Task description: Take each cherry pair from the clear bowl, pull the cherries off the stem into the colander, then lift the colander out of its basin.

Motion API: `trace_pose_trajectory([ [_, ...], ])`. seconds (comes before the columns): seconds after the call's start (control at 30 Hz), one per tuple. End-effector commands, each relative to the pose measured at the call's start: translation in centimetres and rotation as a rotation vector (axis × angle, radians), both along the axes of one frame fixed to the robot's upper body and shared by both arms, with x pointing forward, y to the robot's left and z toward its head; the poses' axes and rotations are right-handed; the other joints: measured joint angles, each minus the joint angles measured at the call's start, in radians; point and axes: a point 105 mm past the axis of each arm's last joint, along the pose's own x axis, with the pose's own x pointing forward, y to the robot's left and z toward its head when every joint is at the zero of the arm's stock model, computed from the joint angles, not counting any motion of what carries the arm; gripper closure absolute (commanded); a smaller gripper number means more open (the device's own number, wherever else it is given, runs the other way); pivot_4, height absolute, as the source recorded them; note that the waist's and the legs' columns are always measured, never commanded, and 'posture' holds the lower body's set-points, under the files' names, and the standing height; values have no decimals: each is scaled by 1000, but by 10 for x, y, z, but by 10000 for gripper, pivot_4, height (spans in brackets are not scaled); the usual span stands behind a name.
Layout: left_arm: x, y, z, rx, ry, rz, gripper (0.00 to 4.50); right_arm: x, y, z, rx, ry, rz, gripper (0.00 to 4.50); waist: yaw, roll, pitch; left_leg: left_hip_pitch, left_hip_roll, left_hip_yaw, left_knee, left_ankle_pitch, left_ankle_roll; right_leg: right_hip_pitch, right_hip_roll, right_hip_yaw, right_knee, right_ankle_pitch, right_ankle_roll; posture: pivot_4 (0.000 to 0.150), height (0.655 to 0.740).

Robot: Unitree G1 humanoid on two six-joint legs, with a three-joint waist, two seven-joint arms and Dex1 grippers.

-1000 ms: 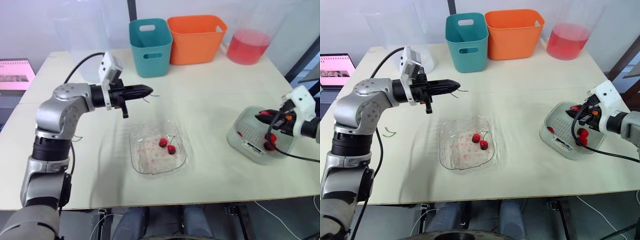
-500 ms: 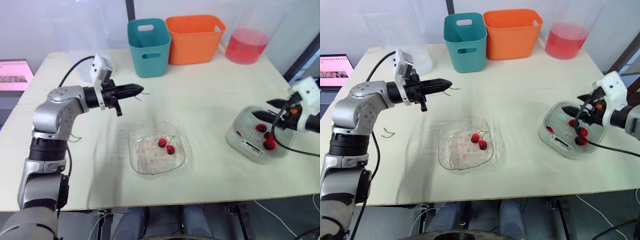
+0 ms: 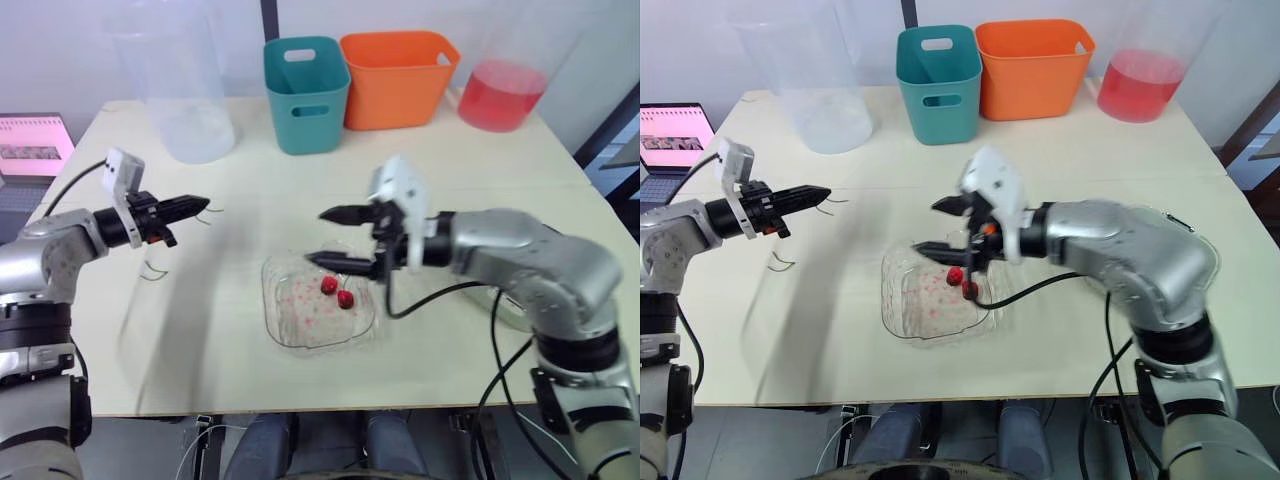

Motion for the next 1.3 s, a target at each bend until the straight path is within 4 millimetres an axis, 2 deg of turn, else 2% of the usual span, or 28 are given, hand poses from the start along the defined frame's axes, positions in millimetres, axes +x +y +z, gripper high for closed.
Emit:
trace_pose_trajectory([
  [0.03, 4, 4, -5, 33, -3, 11, 45000, -2, 9, -6, -38, -67, 24, 9255, 1, 0, 0, 0, 0, 0, 0, 0, 0, 0, 0, 0, 0, 0, 0, 1500, 7400],
  [0.17, 7, 5, -19, 58, 27, 8, 45000, -4, 12, -9, -39, -67, 42, 9255, -10, 0, 0, 0, 0, 0, 0, 0, 0, 0, 0, 0, 1, 0, 0, 1500, 7400],
  [0.2, 8, 6, -22, 71, 33, 9, 42112, -3, 12, -9, -37, -68, 41, 8924, -14, 0, 0, 0, 0, 0, 0, 0, 0, 0, 0, 0, 1, 0, 0, 1500, 7400],
  [0.27, 11, 7, -27, 83, 36, 15, 35408, -1, 12, -8, -31, -71, 30, 8758, -18, 0, 0, 1, 1, 0, -1, 0, 0, -1, 1, 0, 1, 0, 0, 1500, 7400],
  [0.5, 14, 16, -14, 82, 2, 43, 354, 6, 2, -7, -26, -69, -17, 8758, -22, 0, 0, 1, 1, 0, -2, 0, 0, -2, 1, 0, 2, 0, 0, 1500, 7400],
  [0.63, 9, 23, 9, 81, -60, 46, 354, 14, -14, 0, -1, -69, -70, 8758, -21, 0, 0, 1, 1, 0, -2, 0, 0, -2, 1, 0, 2, 0, 0, 1500, 7400],
  [0.7, -1, 19, 27, 96, -114, 3, 354, 22, -30, 8, 47, -73, -132, 8758, -20, 0, 0, 1, 1, 0, -2, 0, 0, -2, 1, 0, 1, 0, 0, 1500, 7400],
  [0.77, -9, 13, 35, 109, -141, -30, 354, 26, -42, 13, 82, -71, -175, 8758, -18, 0, 0, 0, 1, 0, -2, 0, 0, -1, 1, 0, 1, 0, 0, 1500, 7400],
  [0.87, -30, -1, 53, 114, -190, -86, 354, 31, -75, 21, 111, -73, -274, 8758, -16, 0, 0, 1, 1, 0, -3, 0, 1, -1, 0, 1, 1, 0, 0, 1500, 7400],
  [0.93, -46, -10, 63, 79, -226, -86, 354, 33, -105, 24, 108, -78, -356, 8758, -15, 0, 0, 1, 1, 1, -3, -1, 2, -1, 0, 1, 1, 0, 0, 1500, 7400],
  [1.03, -68, -15, 54, 56, -204, -64, 0, 30, -143, 25, 61, -74, -452, 853, -15, 0, 0, 1, 1, 1, -3, -2, 4, -1, 0, 1, 0, 0, 0, 1500, 7400],
  [1.17, -79, -12, 49, 23, -193, -4, 0, 30, -169, 25, -1, -74, -529, 315, -17, 0, 0, 3, 3, 3, -4, -3, 6, -1, 1, 2, 0, 0, 0, 1500, 7400],
  [1.3, -88, -7, 36, 26, -153, 28, 0, 30, -176, 24, -25, -66, -539, 315, -15, 0, 0, 3, 3, 4, -4, -3, 6, -1, 1, 2, 0, 0, 0, 1500, 7400],
])
